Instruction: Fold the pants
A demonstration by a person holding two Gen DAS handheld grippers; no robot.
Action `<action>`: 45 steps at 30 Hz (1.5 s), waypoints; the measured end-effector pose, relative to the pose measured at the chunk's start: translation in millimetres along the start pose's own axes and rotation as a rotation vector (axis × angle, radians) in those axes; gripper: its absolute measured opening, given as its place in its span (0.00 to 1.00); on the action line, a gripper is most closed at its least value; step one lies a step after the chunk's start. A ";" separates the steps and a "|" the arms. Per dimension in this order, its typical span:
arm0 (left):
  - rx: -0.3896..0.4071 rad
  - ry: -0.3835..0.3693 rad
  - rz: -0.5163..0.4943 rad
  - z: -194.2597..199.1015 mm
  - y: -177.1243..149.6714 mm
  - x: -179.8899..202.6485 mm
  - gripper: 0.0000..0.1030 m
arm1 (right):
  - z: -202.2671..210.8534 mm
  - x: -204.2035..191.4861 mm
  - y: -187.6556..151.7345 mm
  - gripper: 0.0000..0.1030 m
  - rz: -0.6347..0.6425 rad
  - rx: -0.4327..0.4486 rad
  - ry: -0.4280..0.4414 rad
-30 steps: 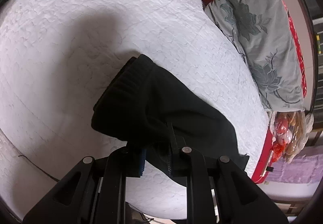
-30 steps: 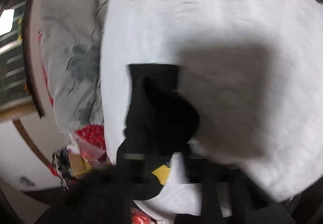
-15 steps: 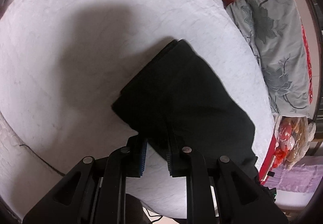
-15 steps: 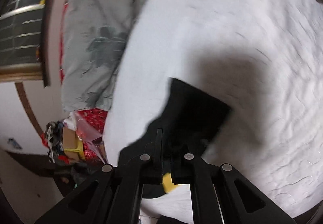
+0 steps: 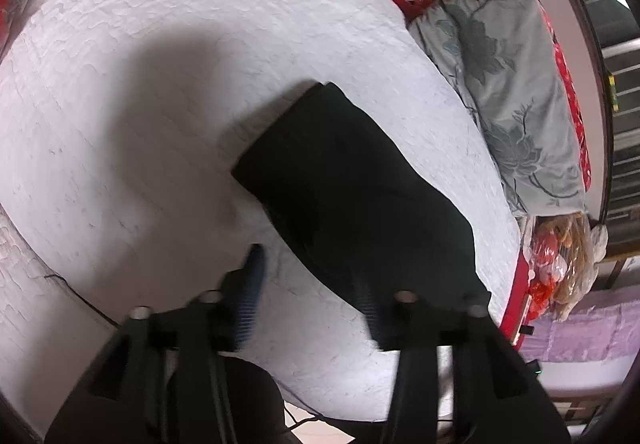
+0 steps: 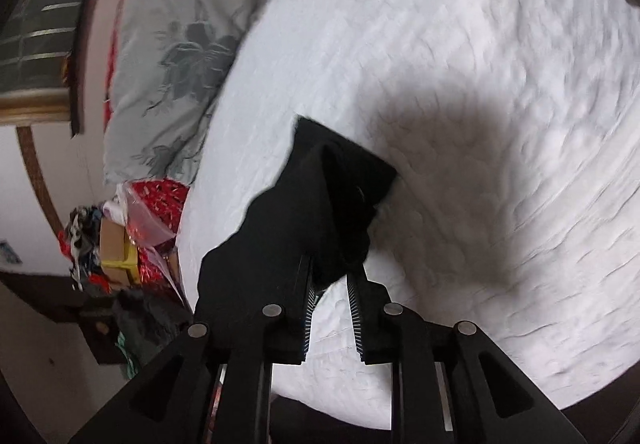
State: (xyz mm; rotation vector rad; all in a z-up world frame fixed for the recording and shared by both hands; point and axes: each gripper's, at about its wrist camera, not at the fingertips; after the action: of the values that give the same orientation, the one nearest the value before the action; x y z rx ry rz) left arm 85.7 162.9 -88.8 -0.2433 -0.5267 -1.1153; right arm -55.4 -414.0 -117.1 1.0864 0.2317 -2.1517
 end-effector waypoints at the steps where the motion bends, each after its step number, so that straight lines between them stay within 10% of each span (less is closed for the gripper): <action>1: -0.003 -0.002 -0.012 -4.3 -2.2 3.7 0.48 | 8.8 -3.9 3.0 0.19 0.027 0.026 -0.009; 6: -0.060 0.027 -0.016 -37.9 -5.6 16.6 0.48 | 22.7 -24.2 32.0 0.31 0.122 0.113 -0.034; 18: -0.058 0.045 0.015 -40.6 1.7 20.3 0.48 | -58.9 -54.9 86.4 0.31 0.323 -0.045 -0.175; 24: 0.120 0.018 -0.124 35.5 11.3 39.4 0.48 | -68.1 -53.7 86.2 0.31 0.379 -0.063 -0.231; 28: 0.195 0.155 -0.213 48.0 54.1 53.7 0.64 | -66.0 -47.9 88.6 0.30 0.358 -0.048 -0.206; 34: -0.001 0.209 -0.294 -7.5 94.9 68.0 0.64 | -60.9 -47.8 84.7 0.33 0.369 -0.016 -0.216; 41: -0.052 0.287 -0.410 -42.2 71.3 71.7 0.63 | -64.7 -53.5 81.9 0.41 0.451 -0.004 -0.254; 45: -0.030 0.355 -0.380 -45.1 58.8 66.5 0.19 | -77.8 -67.2 73.6 0.07 0.563 -0.046 -0.356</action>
State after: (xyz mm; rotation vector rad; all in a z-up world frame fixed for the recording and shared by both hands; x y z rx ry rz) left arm 173.5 115.9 -88.6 0.0351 -0.2417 -1.4995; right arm 69.5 -399.2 -104.2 0.6251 -0.1731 -1.7698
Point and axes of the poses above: each gripper's, at about its wrist camera, not at the fingertips, and z roughly against the way its jaws point, x to its right, y to its top, and after that the axes turned 5 degrees about -x, right-handed
